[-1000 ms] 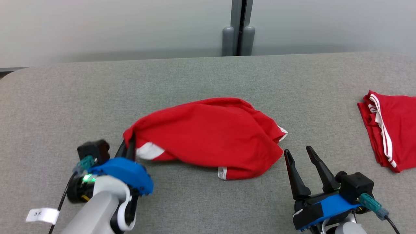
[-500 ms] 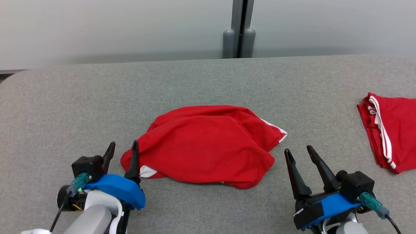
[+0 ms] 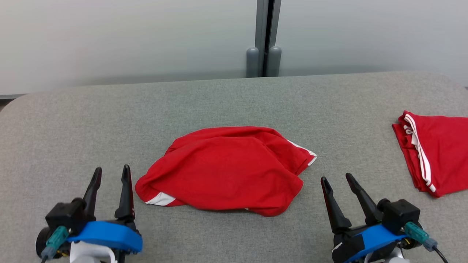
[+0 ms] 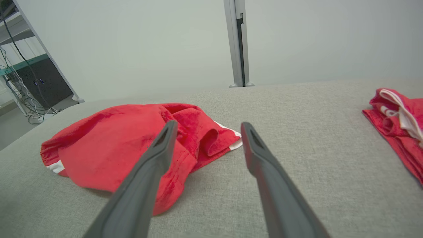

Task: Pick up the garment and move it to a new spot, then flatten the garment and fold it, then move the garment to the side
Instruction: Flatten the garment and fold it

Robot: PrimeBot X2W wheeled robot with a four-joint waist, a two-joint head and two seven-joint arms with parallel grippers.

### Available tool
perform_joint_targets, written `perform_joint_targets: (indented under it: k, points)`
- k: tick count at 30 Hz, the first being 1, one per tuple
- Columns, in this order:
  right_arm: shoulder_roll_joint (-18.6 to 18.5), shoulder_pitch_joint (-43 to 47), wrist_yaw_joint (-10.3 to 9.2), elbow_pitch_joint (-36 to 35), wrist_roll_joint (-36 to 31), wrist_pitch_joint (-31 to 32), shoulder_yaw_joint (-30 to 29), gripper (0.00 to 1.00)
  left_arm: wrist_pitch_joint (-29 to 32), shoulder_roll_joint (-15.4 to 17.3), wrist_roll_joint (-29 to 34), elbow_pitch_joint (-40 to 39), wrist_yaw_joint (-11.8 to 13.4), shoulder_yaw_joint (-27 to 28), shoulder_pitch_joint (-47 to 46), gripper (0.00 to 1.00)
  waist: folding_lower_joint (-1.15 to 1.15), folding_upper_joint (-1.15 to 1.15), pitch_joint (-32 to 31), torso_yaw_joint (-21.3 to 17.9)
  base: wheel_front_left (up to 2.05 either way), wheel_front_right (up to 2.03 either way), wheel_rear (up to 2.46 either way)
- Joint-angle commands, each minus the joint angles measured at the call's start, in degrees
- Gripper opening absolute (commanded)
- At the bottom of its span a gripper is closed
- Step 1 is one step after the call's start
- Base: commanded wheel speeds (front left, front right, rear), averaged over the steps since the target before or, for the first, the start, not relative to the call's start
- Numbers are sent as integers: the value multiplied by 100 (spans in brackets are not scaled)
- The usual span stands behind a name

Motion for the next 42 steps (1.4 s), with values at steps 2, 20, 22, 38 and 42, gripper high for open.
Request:
perform_joint_targets:
  k: [2,20,22,38,42]
  points:
    - [-7,73,3,11,41,36,-1,100,-22,-52,83,-98,35,132,169,100,0,0,-39,-14,0,0,0]
    - [-10,-642,4,941,640,1107,416,100,-23,-379,555,-272,-298,506,224,100,0,0,286,275,0,0,0]
    - [-10,-849,4,1237,745,1167,483,100,-23,-412,587,-270,-336,481,171,100,0,0,359,341,0,0,0]
    - [-12,-992,4,1137,1204,885,593,0,-23,-583,768,-229,-519,779,152,100,0,0,298,289,0,0,0]
    - [-11,-584,4,230,967,1384,280,0,-23,-608,814,-299,-498,885,258,100,0,0,243,141,0,0,0]
